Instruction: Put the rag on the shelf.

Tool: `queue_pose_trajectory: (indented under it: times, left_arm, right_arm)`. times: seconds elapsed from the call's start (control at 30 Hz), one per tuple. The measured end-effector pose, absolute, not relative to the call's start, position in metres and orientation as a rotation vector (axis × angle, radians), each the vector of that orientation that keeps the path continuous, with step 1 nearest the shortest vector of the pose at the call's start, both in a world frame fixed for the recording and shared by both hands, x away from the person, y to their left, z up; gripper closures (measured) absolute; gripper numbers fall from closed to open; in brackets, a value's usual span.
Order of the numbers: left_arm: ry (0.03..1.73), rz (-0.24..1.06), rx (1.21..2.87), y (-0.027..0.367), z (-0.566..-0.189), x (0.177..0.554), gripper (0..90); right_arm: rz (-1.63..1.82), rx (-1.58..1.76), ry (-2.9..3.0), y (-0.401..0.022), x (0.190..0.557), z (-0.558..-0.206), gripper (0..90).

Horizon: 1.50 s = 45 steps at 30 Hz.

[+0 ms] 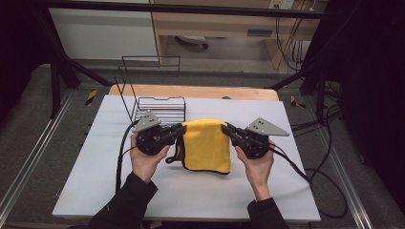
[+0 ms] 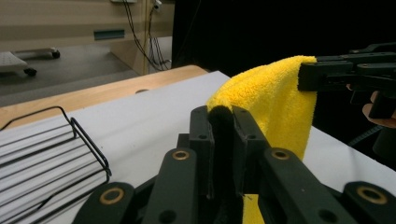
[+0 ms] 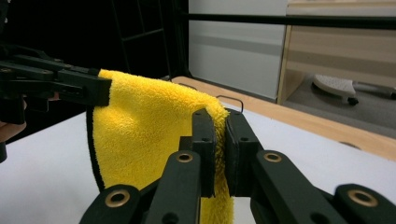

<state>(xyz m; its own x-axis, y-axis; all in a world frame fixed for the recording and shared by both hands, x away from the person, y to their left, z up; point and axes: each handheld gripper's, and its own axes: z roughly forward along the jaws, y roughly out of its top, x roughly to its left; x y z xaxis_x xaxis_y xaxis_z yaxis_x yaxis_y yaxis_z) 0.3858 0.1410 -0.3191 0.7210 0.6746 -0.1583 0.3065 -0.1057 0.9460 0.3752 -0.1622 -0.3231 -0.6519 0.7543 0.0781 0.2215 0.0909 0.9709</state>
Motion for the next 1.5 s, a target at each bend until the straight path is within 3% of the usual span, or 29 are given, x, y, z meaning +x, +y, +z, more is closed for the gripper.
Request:
queue_pose_trajectory:
  times: [0.67, 1.5]
  left_arm:
    - [0.747, 0.491, 1.571, 0.161, -0.286, 0.381, 79.8]
    - [0.775, 0.666, 1.381, 0.226, -0.234, 0.397, 79.8]
  right_arm:
    - [1.643, 0.856, 1.813, -0.142, 0.372, -0.286, 84.2]
    - [1.716, 0.741, 1.708, -0.066, 0.406, -0.231, 84.3]
